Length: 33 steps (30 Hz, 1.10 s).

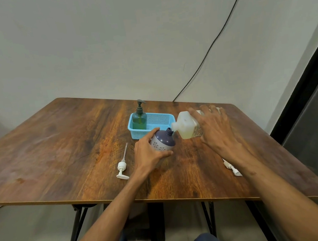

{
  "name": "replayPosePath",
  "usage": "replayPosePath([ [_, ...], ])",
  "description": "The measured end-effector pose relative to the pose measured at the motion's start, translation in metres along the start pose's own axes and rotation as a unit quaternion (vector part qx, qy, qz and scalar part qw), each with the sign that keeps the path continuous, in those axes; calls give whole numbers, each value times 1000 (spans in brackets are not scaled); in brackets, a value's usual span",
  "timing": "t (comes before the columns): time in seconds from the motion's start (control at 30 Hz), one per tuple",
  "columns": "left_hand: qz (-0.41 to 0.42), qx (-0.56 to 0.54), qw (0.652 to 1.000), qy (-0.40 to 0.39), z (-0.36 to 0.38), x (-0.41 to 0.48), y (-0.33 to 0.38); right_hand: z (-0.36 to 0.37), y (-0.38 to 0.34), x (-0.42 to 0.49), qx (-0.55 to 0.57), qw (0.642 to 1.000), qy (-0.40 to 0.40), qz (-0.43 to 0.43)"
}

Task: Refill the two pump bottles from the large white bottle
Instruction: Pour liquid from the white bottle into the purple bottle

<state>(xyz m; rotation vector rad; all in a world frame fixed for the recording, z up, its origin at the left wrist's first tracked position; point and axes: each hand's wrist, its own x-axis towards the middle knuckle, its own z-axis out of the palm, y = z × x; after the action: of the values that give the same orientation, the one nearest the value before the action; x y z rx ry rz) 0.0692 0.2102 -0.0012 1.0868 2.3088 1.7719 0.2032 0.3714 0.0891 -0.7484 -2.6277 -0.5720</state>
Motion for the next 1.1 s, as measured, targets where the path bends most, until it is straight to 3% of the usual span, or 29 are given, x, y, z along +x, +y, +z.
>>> replayPosePath([
  [1.1,-6,-1,1000,5,2,2,-3,-4,-1,1,1,1000,-6,0],
])
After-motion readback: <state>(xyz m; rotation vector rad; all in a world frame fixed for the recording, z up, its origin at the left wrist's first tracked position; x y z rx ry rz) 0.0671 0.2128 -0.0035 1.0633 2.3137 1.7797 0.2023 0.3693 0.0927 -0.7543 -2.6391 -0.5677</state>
